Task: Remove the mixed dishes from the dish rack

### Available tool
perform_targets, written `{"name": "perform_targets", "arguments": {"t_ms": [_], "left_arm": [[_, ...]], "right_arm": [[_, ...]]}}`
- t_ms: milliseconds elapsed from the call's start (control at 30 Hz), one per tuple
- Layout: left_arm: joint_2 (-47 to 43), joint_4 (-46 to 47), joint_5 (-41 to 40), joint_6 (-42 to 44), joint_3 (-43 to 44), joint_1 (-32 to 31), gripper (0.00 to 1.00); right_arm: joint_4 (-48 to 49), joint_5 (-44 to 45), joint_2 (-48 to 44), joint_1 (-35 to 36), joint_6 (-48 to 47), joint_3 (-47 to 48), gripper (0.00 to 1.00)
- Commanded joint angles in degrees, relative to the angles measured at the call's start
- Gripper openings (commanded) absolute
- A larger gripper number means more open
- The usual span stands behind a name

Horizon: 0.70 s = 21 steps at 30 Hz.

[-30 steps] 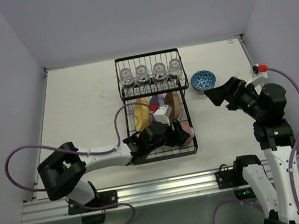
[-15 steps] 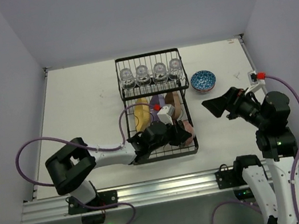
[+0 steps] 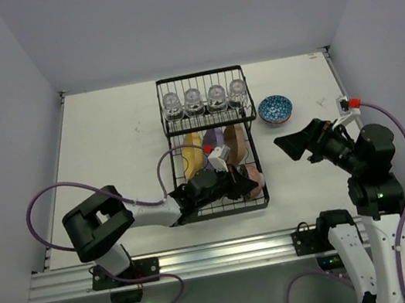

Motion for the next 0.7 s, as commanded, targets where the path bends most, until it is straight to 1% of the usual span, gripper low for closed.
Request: {"name": "perform_targets", "arguments": {"t_ms": [0, 133, 333, 467, 567, 667], "left_arm": [[-1.2, 13.1, 3.8, -2.8, -3.1, 0.8, 0.0], [0.6, 24.9, 6.0, -4.7, -6.0, 1.4, 0.0], [2.9, 32.5, 8.7, -5.2, -6.1, 1.6, 0.0], [3.0, 34.5, 10.0, -4.6, -5.3, 1.6, 0.0], [2.1, 33.8, 10.5, -4.1, -4.8, 1.6, 0.0], [0.0, 31.2, 11.0, -2.4, -4.4, 1.6, 0.0]], "right_arm": [[-0.6, -1.0, -0.4, -0.1, -0.8, 2.9, 0.99], [-1.5, -1.3, -0.5, -0.1, -1.3, 3.7, 0.99], [-2.8, -1.2, -0.6, -0.1, -2.3, 4.9, 0.99], [-3.3, -1.3, -0.6, -0.1, -2.7, 5.4, 0.99], [-3.5, -1.1, -0.6, -0.1, -2.8, 5.7, 0.99], [-3.7, -0.5, -0.4, -0.1, -3.1, 6.0, 0.99]]}}
